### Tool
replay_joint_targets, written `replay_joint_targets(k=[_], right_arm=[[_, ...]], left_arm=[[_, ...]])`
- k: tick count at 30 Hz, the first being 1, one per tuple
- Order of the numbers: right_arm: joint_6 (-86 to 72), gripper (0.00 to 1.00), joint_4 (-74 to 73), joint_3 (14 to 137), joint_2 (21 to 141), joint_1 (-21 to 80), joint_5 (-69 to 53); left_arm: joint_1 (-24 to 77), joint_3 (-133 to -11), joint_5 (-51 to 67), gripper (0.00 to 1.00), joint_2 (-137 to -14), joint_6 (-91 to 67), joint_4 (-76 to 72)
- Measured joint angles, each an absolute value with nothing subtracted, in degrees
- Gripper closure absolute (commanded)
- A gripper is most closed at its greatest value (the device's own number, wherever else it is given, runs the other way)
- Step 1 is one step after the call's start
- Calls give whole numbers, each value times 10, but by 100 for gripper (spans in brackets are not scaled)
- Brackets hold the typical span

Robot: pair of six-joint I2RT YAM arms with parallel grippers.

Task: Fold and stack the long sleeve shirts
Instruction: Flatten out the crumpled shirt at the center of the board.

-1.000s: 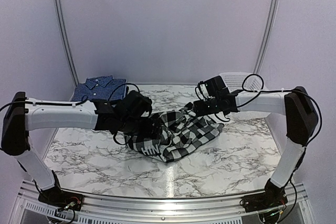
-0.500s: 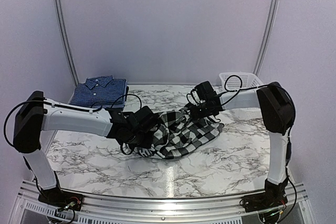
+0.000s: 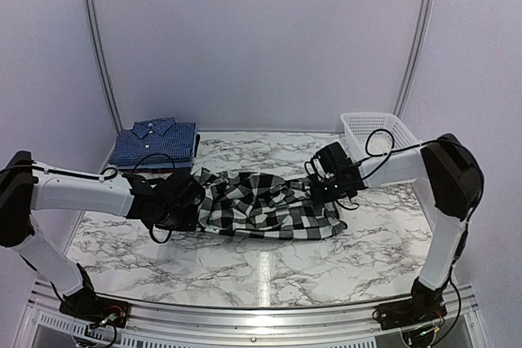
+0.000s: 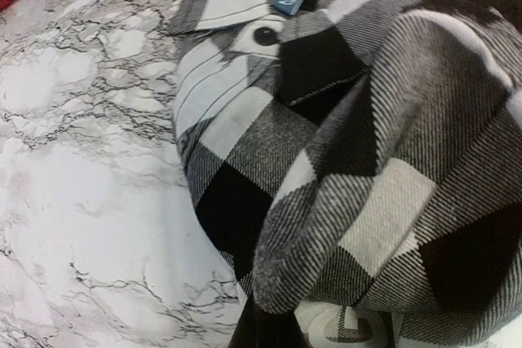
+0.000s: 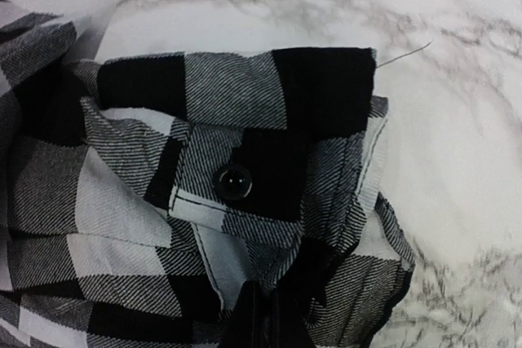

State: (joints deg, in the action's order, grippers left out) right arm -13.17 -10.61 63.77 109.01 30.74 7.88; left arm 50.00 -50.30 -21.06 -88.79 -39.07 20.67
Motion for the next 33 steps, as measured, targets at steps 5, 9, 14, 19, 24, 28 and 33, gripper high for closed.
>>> replay_joint_targets(k=[5, 9, 14, 19, 24, 28, 33], right_arm=[[-182, 100, -130, 510, 967, 349, 82], [-247, 100, -155, 426, 873, 435, 86], [-333, 80, -187, 368, 797, 535, 89], [-365, 35, -251, 382, 743, 551, 117], [-328, 23, -276, 455, 740, 544, 138], [-260, 21, -247, 521, 785, 534, 129], [-194, 23, -181, 583, 878, 490, 85]], left_arm=[[455, -462, -198, 100, -860, -383, 164], [411, -449, -171, 100, -864, -374, 125], [358, -453, -127, 100, -890, -368, 64], [328, -463, -86, 100, -921, -366, 23], [317, -474, -47, 100, -932, -356, -12], [316, -481, -27, 100, -936, -355, -32], [313, -489, -13, 100, -948, -354, -41]])
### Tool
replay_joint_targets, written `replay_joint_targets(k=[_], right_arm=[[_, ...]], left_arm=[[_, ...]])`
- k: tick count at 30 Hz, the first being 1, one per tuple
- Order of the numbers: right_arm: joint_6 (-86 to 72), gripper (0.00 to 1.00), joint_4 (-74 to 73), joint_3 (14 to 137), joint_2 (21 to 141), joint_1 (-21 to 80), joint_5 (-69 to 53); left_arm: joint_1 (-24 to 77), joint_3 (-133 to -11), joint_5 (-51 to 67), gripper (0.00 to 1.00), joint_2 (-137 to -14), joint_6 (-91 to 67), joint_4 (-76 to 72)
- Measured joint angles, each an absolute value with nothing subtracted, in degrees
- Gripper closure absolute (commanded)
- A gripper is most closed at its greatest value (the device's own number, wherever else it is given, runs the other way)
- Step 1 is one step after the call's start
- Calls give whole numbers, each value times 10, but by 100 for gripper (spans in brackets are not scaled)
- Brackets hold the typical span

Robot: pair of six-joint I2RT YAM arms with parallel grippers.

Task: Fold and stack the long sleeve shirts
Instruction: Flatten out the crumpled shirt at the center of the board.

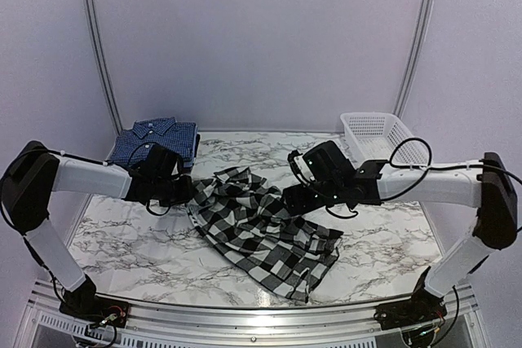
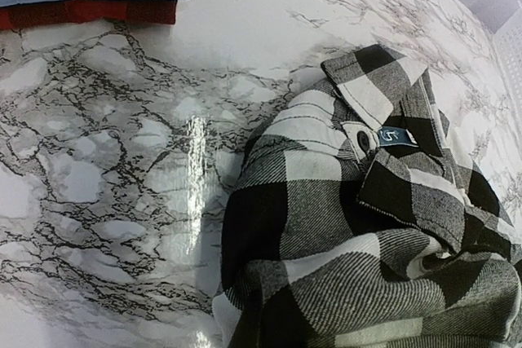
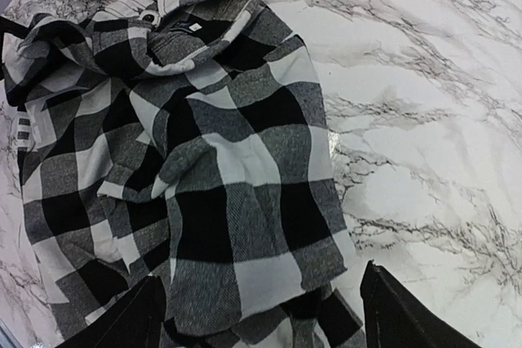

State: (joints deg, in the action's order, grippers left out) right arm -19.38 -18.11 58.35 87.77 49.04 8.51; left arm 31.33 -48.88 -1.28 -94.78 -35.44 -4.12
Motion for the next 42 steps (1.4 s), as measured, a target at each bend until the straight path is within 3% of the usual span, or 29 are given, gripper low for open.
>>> replay_joint_targets(k=[9, 13, 15, 25, 30, 35, 42], right_arm=[[-150, 49, -122, 666, 1016, 463, -2], [-153, 90, -114, 667, 1041, 463, -22], [-160, 100, -118, 667, 1047, 463, -18], [-179, 100, -208, 667, 967, 412, 126], [-161, 100, -236, 677, 925, 343, 190], [-131, 100, -250, 727, 978, 285, 231], [-102, 100, -271, 802, 1086, 249, 258]], left_arm=[[308, -508, 7, 100, -961, -349, -44], [307, -515, 11, 100, -968, -343, -44], [306, -521, 14, 100, -975, -341, -44], [306, -604, 51, 100, -1048, -329, -44], [307, -705, 61, 71, -1111, -329, -31], [307, -808, 67, 65, -1167, -330, -4], [314, -821, 72, 61, -1155, -330, 34]])
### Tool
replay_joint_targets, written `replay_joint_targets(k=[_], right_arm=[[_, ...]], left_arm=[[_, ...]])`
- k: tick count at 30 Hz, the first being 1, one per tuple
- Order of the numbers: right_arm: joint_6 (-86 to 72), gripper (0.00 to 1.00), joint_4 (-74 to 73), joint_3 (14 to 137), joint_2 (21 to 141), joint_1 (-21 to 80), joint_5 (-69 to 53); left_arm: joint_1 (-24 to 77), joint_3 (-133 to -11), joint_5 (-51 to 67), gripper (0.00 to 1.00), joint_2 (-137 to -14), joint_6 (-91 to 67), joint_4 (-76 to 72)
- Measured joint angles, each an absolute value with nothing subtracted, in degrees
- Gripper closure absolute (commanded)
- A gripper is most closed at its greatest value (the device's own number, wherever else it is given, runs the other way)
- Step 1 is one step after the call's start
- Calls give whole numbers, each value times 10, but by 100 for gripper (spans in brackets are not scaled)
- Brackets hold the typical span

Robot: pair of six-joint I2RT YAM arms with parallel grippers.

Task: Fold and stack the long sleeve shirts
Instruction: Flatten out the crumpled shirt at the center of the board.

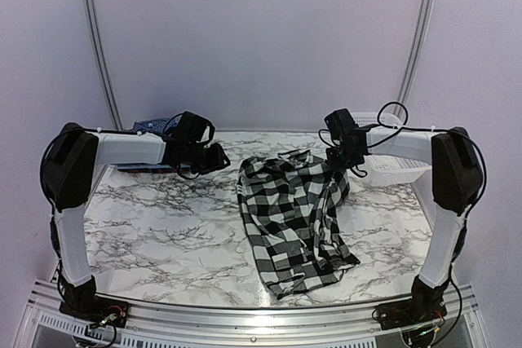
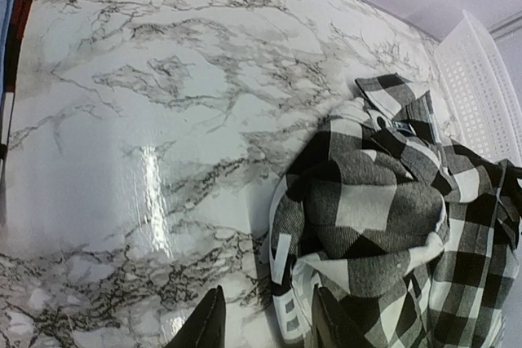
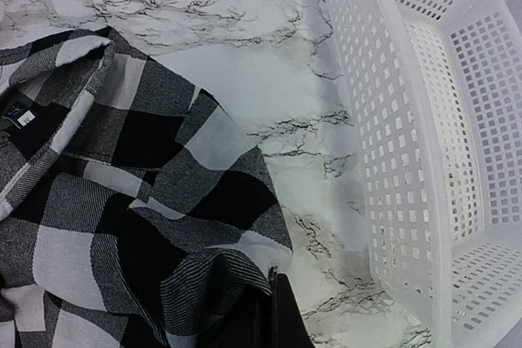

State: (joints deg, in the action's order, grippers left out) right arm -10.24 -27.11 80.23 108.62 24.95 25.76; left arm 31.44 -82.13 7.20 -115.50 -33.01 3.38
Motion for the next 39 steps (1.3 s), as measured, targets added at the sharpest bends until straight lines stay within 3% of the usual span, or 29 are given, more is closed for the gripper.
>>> replay_joint_targets(k=[9, 22, 27, 29, 31, 33, 39], right_arm=[[-91, 100, -280, 828, 1102, 248, 255], [-91, 100, -273, 821, 1100, 248, 235], [-91, 100, -270, 818, 1099, 248, 232], [-91, 100, -270, 818, 1099, 248, 231], [-91, 100, -269, 818, 1099, 248, 230], [-90, 100, -269, 818, 1098, 248, 230], [-88, 100, -266, 818, 1096, 248, 232]], left_arm=[[432, -712, 70, 55, -1067, -358, 65], [496, -724, 41, 57, -1112, -412, 76], [510, -752, 35, 65, -1146, -423, 79], [515, -764, 34, 74, -1155, -425, 80], [518, -771, 34, 91, -1159, -429, 80], [519, -773, 30, 100, -1159, -431, 79], [516, -755, -1, 100, -1143, -435, 80]])
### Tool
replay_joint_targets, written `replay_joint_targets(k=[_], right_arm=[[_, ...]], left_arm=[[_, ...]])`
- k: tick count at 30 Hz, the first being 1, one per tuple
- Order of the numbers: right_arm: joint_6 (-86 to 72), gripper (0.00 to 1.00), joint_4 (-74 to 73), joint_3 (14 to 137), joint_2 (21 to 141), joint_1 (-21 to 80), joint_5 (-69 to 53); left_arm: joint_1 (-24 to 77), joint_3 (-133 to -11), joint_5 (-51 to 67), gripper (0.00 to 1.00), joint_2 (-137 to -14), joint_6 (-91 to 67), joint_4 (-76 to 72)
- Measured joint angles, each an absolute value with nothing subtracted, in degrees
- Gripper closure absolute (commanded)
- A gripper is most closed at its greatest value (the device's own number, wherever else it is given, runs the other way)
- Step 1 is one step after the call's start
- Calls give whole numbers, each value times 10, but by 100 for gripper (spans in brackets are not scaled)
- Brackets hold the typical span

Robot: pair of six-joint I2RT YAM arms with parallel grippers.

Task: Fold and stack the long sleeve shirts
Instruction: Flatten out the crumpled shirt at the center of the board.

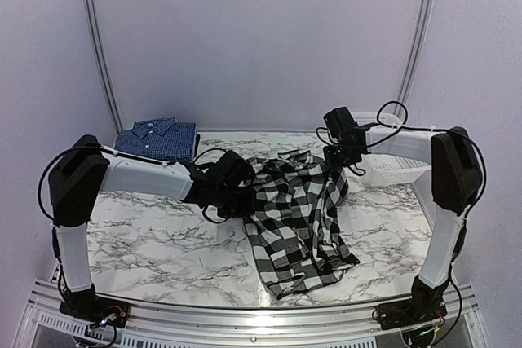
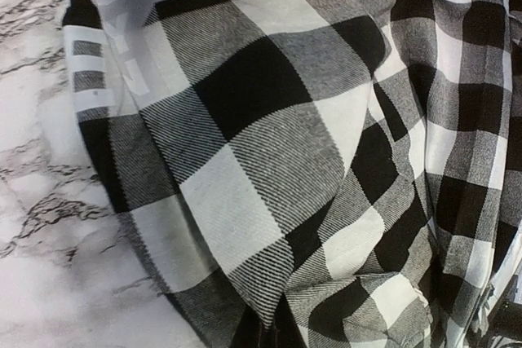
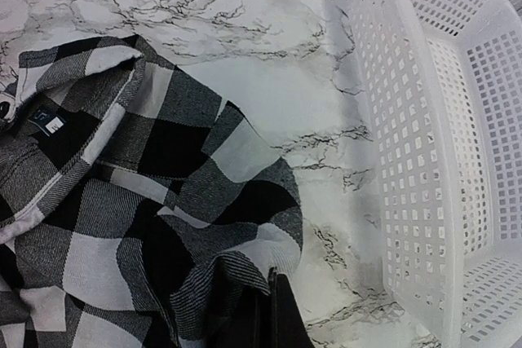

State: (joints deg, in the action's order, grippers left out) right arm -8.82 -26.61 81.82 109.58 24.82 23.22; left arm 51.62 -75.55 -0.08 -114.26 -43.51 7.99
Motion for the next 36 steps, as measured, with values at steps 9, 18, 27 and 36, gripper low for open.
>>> replay_joint_targets(k=[9, 18, 27, 36], right_arm=[[-75, 100, -266, 818, 1096, 240, 254], [-60, 100, -270, 829, 1100, 218, 277], [-57, 100, -273, 845, 1105, 218, 272], [-50, 47, -278, 828, 1105, 221, 252]], left_arm=[[424, -637, -35, 100, -962, -419, 89], [206, -587, -67, 100, -841, -347, 161], [94, -618, -60, 100, -874, -292, 211], [64, -633, -30, 50, -911, -261, 228]])
